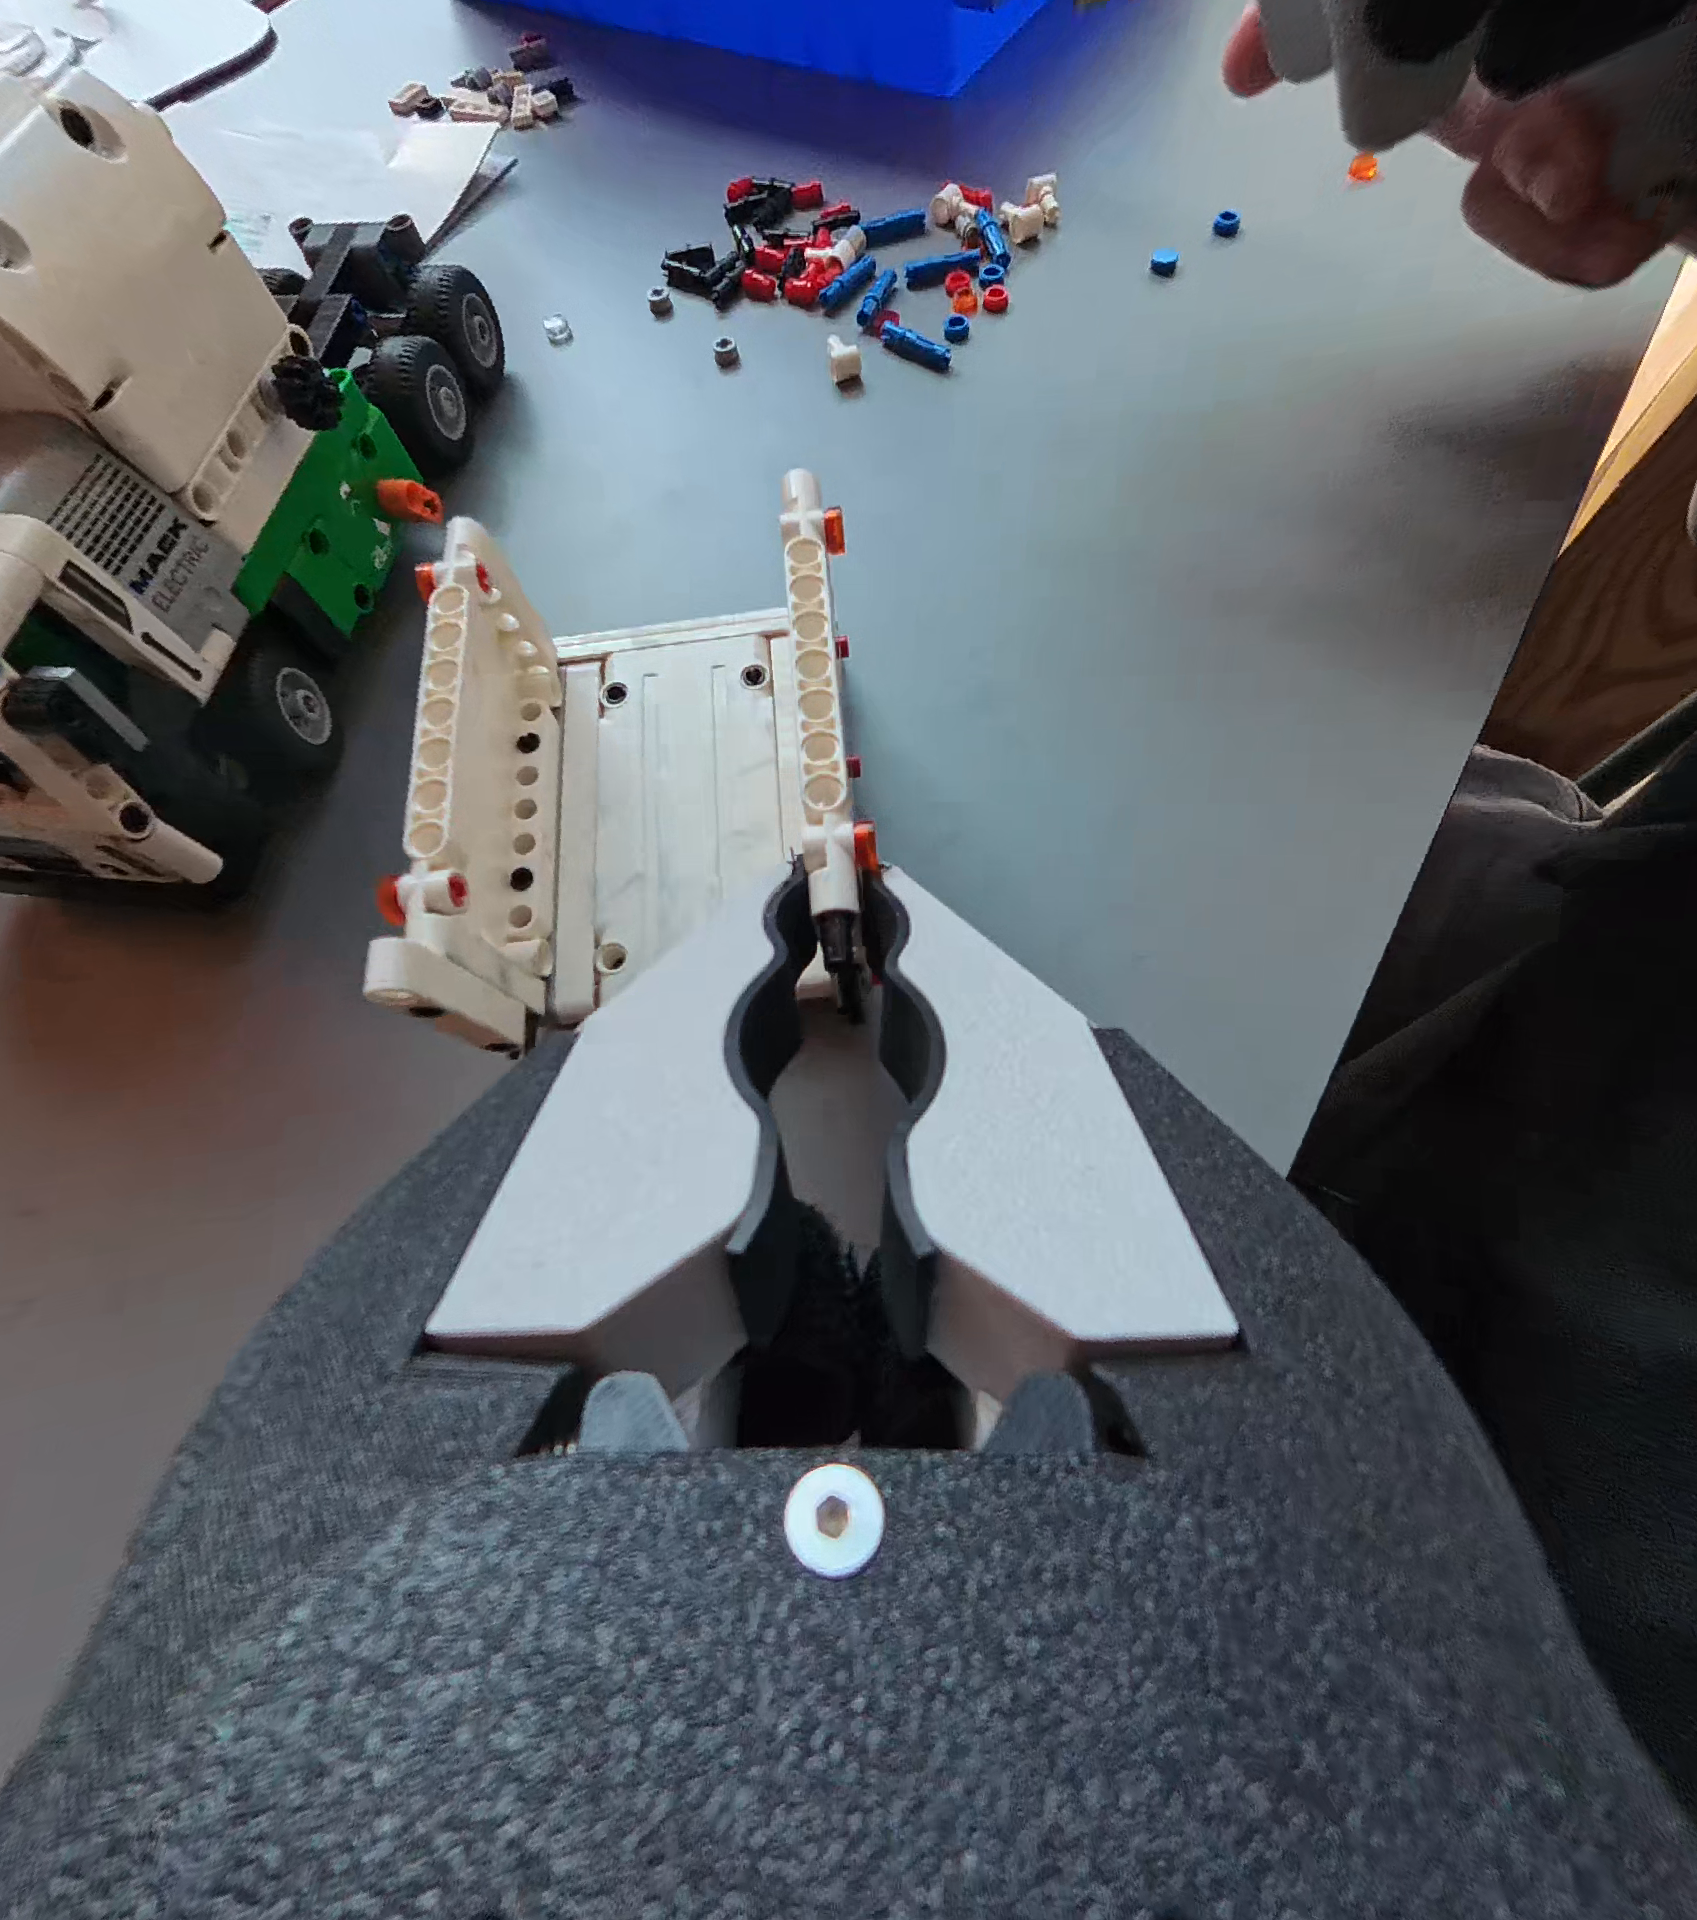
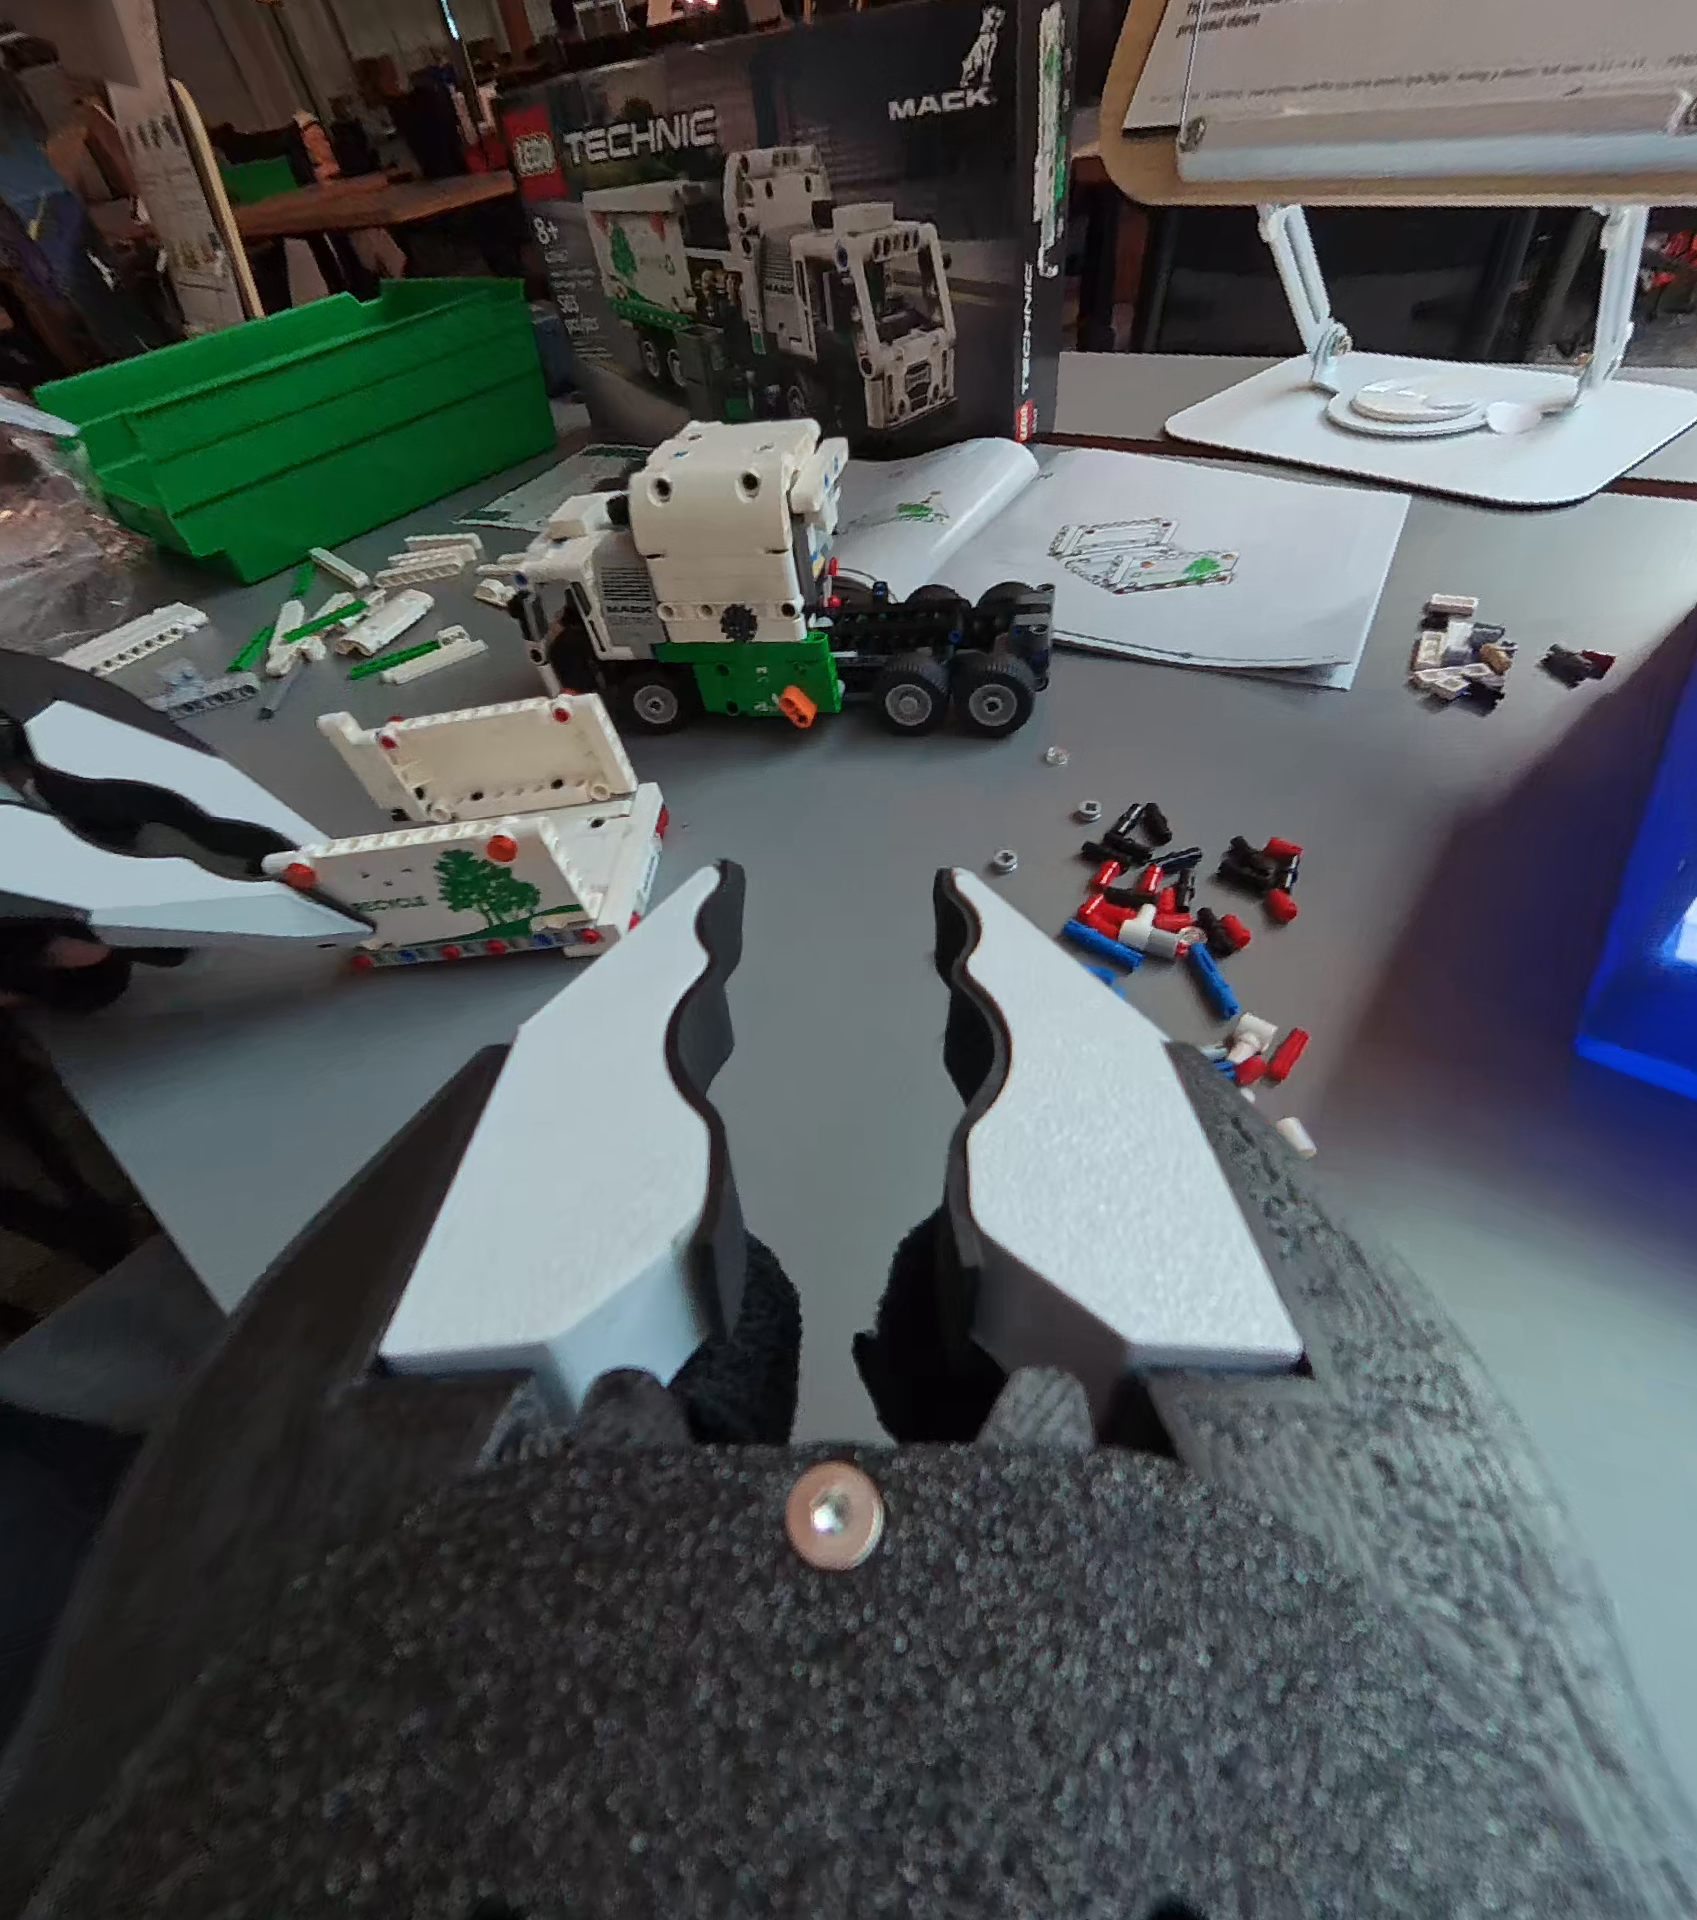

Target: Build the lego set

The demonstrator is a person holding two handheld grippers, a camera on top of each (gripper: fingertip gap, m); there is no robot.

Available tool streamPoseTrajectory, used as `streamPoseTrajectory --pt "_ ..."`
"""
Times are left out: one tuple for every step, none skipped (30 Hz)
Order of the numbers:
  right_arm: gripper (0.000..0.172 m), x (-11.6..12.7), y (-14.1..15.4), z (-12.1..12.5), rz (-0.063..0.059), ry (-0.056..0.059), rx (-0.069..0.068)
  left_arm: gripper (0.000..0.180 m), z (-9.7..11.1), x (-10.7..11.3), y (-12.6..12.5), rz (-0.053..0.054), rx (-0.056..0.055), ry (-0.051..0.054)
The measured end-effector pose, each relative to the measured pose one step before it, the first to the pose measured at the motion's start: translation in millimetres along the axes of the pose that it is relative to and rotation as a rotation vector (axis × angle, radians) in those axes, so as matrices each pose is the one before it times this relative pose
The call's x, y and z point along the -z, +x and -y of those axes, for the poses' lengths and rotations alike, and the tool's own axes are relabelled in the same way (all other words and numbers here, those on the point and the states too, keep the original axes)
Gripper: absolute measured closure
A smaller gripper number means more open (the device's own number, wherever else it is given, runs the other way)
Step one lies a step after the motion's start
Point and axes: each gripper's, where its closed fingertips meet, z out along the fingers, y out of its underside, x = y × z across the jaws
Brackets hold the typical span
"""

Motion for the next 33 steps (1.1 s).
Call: streamPoseTrajectory --pt "0.134 -6.93 5.51 1.3 -0.0163 -0.019 0.0002 0.171 -0.8 -0.56 0.36 -0.001 -0.0026 -0.0067" --pt "0.133 -7.32 4.39 1.72 -0.0075 -0.0181 0.0002 0.164 -1.04 -0.39 -0.9 0.0065 0.0003 -0.0064" --pt "0.133 -7.06 4.45 2.17 -0.0077 -0.0084 0.0038 0.158 -0.86 0.22 -1.88 0.0116 0.0046 -0.0044" --pt "0.133 -6.57 5.08 2.09 -0.0123 -0.0062 0.0062 0.154 -0.91 0.57 -1.05 0.003 0.0048 -0.003" --pt "0.133 -6.16 5.15 1.39 -0.0131 -0.0143 0.0022 0.149 -0.92 1.3 -0.44 -0.0023 0.0079 -0.0039" --pt "0.133 -5.38 4.4 1.92 -0.0087 -0.0158 -0.0032 0.145 -0.53 2.59 -0.57 -0.0034 0.0174 -0.0076" --pt "0.133 -4.17 4.29 2.96 -0.0085 -0.0095 -0.0047 0.142 1.32 4.1 0.1 -0.0099 0.0204 -0.0082" --pt "0.133 -3.27 5.37 4.03 -0.0154 0.0008 -0.0021 0.139 4.52 5.74 -0.33 -0.0099 0.0159 0.0005" --pt "0.134 -2.69 5.71 4.13 -0.0169 0.0076 -0.0009 0.14 7.02 6.53 -2.22 -0.0033 0.0118 0.0085" --pt "0.134 -3.18 4.97 2.91 -0.0106 0.0048 -0.0015 0.14 7.21 6.22 -2.93 -0.0057 0.0047 0.0034" --pt "0.135 -4.11 3.87 1.53 -0.0038 0.0015 0.0012 0.138 5.16 4.79 -2.99 -0.0102 -0.0047 -0.0093" --pt "0.135 -4.63 3.19 0.17 -0.0017 0.0007 0.0049 0.135 1.06 2.6 -3.89 -0.0075 -0.0107 -0.0253" --pt "0.135 -4.44 2.37 -0.28 -0.0017 0.002 0.0056 0.132 -2.72 0.06 -5.68 0.0028 -0.0102 -0.0313" --pt "0.136 -4.03 0.19 -0.11 0.0068 0.0027 0.0006 0.131 -4.78 -2.34 -4.79 0.0026 -0.0062 -0.0225" --pt "0.136 -3.38 -2.07 0.68 0.0171 0.0055 -0.0059 0.139 -5.22 -3.66 -1.6 -0.0103 -0.0003 -0.0111" --pt "0.136 -3.0 -2.81 1.01 0.0187 0.006 -0.01 0.143 -3.77 -3.99 1.09 -0.0195 0.0057 -0.0007" --pt "0.136 -2.63 -3.34 0.95 0.0209 0.0031 -0.0119 0.144 -2.46 -3.86 2.51 -0.0202 0.0053 -0.0004" --pt "0.136 -2.46 -3.53 1.13 0.0218 0.0018 -0.0096 0.146 -1.94 -3.81 1.21 -0.0077 0.0017 -0.0065" --pt "0.136 -1.98 -2.72 1.16 0.0158 0.0007 -0.0022 0.153 -1.99 -3.67 0.4 -0.0001 -0.0007 -0.0143" --pt "0.136 -1.7 -1.17 0.89 0.0054 -0.0017 0.0061 0.16 -1.27 -3.3 0.65 -0.0034 -0.002 -0.0157" --pt "0.136 -1.45 0.39 0.59 -0.0033 -0.0044 0.0136 0.163 0.97 -3.21 1.24 -0.0082 -0.0007 -0.0055" --pt "0.136 -1.24 2.11 -0.25 -0.0116 -0.0091 0.0152 0.164 1.97 -3.15 1.57 -0.0118 0.0029 -0.0032" --pt "0.136 -1.12 2.93 -0.61 -0.0127 -0.0106 0.0083 0.164 2.2 -3.28 0.24 -0.0049 0.0089 -0.0063" --pt "0.136 -1.18 3.7 -0.52 -0.0117 -0.0089 -0.0038 0.164 2.74 -2.99 -1.5 0.0034 0.0158 -0.0042" --pt "0.136 -1.38 3.68 -0.82 -0.0083 -0.0075 -0.01 0.164 2.6 -3.0 -0.39 -0.0055 0.0148 -0.0054" --pt "0.136 -1.7 3.15 -0.8 -0.0059 -0.0026 -0.0072 0.164 1.28 -3.25 0.86 -0.013 0.0072 -0.0121" --pt "0.136 -2.31 2.11 -1.36 -0.0005 -0.0033 -0.0005 0.161 0.76 -3.24 -0.23 -0.0039 -0.0009 -0.0177" --pt "0.136 -2.25 2.18 -2.12 -0.0034 -0.0074 0.0038 0.158 2.1 -2.16 -0.37 0.0015 -0.006 -0.0181" --pt "0.137 -1.4 2.0 -1.18 -0.0054 -0.0019 0.0076 0.154 6.26 0.53 2.79 -0.0141 -0.0108 -0.0111" --pt "0.137 0.07 0.96 0.63 -0.0039 0.012 0.0108 0.151 12.27 4.38 6.11 -0.0323 -0.0178 0.0058" --pt "0.139 1.36 0.37 1.06 -0.0039 0.016 0.0109 0.151 18.42 7.92 6.72 -0.0415 -0.025 0.0232" --pt "0.14 1.79 0.23 0.76 -0.0043 0.0143 0.0082 0.151 23.16 9.67 5.4 -0.0475 -0.0291 0.0282" --pt "0.141 2.16 -0.18 1.13 -0.0017 0.018 0.0024 0.151 25.02 9.5 1.67 -0.0435 -0.0261 0.0169"
